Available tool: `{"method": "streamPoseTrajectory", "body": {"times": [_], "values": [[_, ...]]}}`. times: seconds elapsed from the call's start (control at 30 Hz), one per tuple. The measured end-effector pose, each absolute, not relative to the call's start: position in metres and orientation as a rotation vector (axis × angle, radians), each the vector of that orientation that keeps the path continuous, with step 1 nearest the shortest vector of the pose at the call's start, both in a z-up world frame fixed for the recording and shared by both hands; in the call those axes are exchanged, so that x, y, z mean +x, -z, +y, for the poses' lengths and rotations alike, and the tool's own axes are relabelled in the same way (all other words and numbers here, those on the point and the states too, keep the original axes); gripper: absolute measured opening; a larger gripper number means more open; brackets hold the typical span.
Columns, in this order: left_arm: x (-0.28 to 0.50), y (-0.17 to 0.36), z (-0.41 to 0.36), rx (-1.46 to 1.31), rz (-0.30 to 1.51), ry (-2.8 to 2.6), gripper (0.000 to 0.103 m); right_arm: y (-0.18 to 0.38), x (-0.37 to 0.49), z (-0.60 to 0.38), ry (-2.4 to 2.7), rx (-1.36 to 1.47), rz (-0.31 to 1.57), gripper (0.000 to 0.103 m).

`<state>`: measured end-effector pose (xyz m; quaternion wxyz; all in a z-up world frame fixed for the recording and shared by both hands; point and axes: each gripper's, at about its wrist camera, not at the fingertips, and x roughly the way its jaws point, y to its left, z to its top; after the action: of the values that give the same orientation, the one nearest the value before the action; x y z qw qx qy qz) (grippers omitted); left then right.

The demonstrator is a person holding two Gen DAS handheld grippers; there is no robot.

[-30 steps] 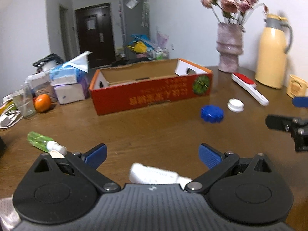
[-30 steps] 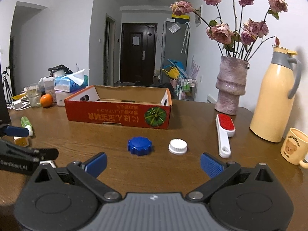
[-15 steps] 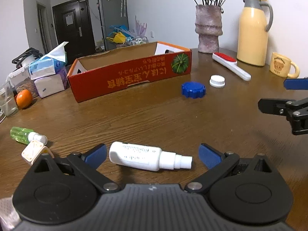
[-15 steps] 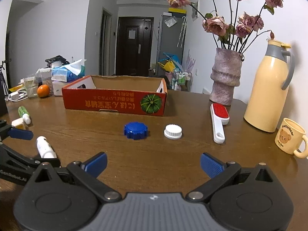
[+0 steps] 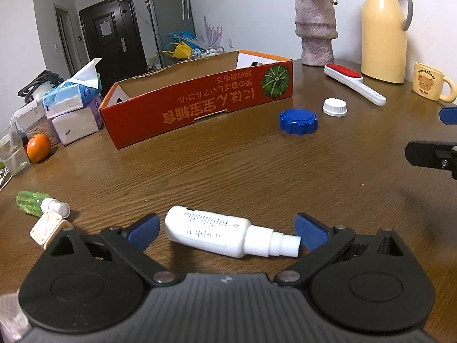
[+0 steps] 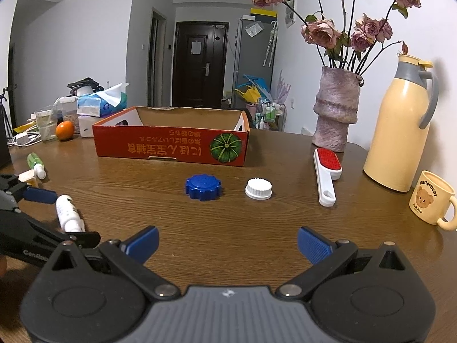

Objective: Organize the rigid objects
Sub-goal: 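Grasp the white lotion tube with the left tool, then grasp the blue ribbed cap with the right tool while the left tool holds the lotion tube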

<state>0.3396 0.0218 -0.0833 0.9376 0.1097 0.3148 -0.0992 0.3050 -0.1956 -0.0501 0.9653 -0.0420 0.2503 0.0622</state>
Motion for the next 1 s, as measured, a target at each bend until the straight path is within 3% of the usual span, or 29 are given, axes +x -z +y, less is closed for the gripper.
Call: {"method": "streamPoseTrajectory", "body": {"times": [0.63, 1.0], "values": [[0.342, 0.085, 0.021, 0.258, 0.626, 0.197, 0.098, 0.056, 0.308, -0.196, -0.131, -0.076, 0.520, 0.103], [0.346, 0.066, 0.035, 0.131, 0.547, 0.045, 0.098, 0.059, 0.319, -0.198, -0.137, -0.063, 0.517, 0.103]]}}
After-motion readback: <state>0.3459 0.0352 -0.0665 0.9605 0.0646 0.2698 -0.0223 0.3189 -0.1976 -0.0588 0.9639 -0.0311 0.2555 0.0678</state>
